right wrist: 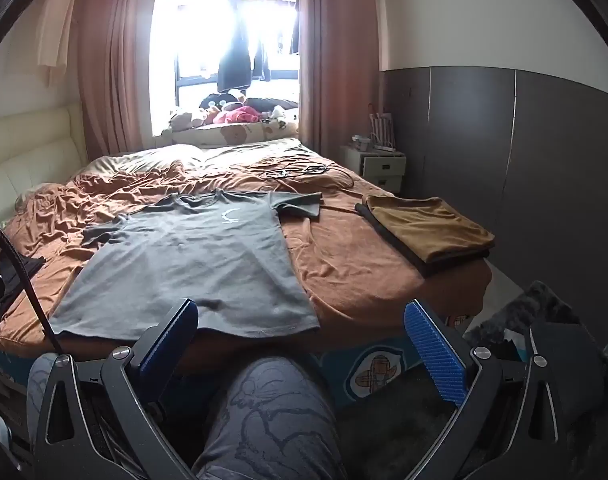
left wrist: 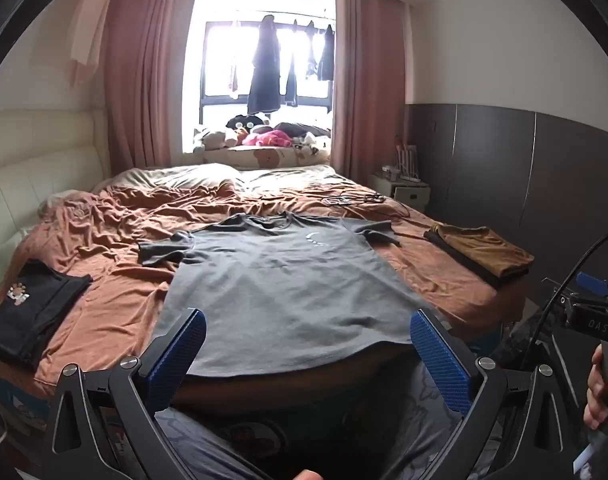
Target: Fold small clothes
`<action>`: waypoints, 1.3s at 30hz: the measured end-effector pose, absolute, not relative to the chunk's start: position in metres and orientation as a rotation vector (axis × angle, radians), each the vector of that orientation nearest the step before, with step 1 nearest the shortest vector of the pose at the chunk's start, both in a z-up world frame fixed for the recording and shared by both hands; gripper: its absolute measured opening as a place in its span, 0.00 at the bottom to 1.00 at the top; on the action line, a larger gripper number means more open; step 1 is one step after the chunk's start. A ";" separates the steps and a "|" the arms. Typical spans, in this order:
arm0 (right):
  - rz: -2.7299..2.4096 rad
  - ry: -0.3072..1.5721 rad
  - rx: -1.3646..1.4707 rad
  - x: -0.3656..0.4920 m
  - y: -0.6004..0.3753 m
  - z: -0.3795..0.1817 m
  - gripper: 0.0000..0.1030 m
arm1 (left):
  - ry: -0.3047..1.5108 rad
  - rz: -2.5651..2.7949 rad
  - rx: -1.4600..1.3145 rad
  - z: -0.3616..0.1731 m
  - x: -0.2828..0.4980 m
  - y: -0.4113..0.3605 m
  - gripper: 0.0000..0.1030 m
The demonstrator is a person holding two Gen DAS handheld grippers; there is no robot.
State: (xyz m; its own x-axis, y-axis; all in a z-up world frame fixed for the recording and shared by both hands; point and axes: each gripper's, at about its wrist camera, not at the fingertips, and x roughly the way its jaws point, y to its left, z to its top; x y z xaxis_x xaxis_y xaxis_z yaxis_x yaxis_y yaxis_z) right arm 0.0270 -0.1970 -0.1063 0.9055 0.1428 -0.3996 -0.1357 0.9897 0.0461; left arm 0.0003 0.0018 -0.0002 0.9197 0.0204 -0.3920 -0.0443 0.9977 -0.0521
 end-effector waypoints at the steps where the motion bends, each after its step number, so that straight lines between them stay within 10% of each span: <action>1: 0.142 0.411 0.013 0.027 -0.197 -0.106 1.00 | 0.403 0.035 -0.067 0.000 0.000 0.003 1.00; 39: 0.145 0.403 0.006 0.018 -0.199 -0.107 1.00 | 0.367 0.004 -0.079 0.002 -0.021 0.001 1.00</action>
